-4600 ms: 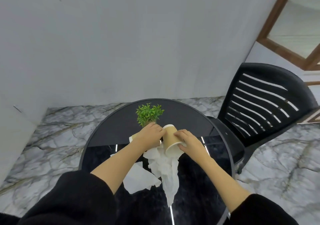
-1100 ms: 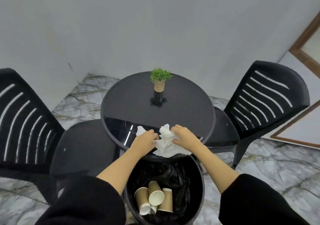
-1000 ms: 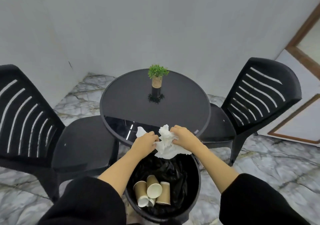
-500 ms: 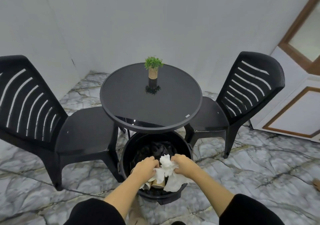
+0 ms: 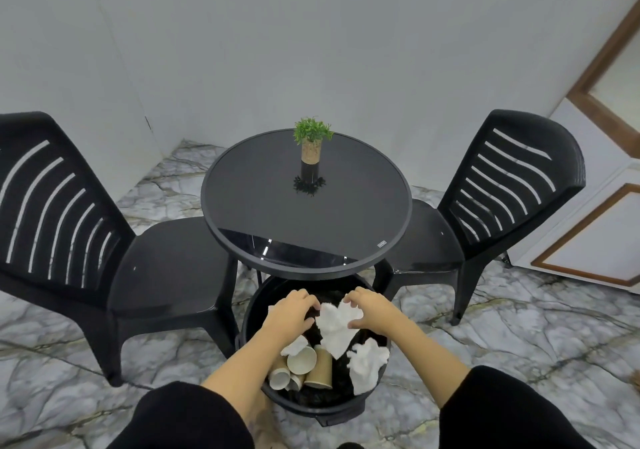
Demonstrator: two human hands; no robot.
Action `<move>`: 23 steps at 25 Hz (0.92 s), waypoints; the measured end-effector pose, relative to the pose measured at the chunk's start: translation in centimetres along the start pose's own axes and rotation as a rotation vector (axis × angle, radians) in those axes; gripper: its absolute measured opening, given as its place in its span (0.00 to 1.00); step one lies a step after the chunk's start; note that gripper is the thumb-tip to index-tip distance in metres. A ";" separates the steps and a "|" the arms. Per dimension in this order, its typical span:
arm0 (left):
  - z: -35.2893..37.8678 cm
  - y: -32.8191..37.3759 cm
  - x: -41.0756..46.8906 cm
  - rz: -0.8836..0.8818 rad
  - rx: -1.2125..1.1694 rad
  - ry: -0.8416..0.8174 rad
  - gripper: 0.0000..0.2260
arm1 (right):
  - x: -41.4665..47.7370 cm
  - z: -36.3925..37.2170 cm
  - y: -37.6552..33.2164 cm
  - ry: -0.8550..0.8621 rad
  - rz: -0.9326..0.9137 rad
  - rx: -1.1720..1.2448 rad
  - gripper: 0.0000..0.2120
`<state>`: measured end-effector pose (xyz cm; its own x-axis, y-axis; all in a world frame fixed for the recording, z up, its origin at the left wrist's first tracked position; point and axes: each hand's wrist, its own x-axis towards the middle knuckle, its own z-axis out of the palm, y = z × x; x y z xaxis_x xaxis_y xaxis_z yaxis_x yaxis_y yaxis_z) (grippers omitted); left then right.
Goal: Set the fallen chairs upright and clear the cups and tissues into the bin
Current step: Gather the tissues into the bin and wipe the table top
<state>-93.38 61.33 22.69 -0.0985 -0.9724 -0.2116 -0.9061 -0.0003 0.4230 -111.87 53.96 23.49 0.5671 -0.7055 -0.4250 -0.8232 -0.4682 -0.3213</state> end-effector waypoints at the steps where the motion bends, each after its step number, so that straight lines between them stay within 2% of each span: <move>1: -0.8 0.0 0.4 -0.001 0.004 0.011 0.14 | 0.2 -0.6 0.0 0.019 -0.014 0.002 0.23; 10: -7.2 -1.4 5.6 0.021 0.031 0.153 0.14 | 5.3 -8.3 -1.0 0.216 -0.092 0.105 0.18; 17: -10.0 -6.0 12.6 -0.003 0.020 0.135 0.16 | 13.7 -12.6 -1.4 0.239 -0.083 0.124 0.18; 23: -10.8 -10.6 18.7 -0.045 -0.024 0.202 0.19 | 21.1 -14.7 -1.2 0.233 -0.026 0.168 0.17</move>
<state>-81.16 40.59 23.70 0.0282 -0.9983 -0.0506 -0.8976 -0.0476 0.4383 -99.33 31.76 27.31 0.5503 -0.8067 -0.2154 -0.7815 -0.4068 -0.4731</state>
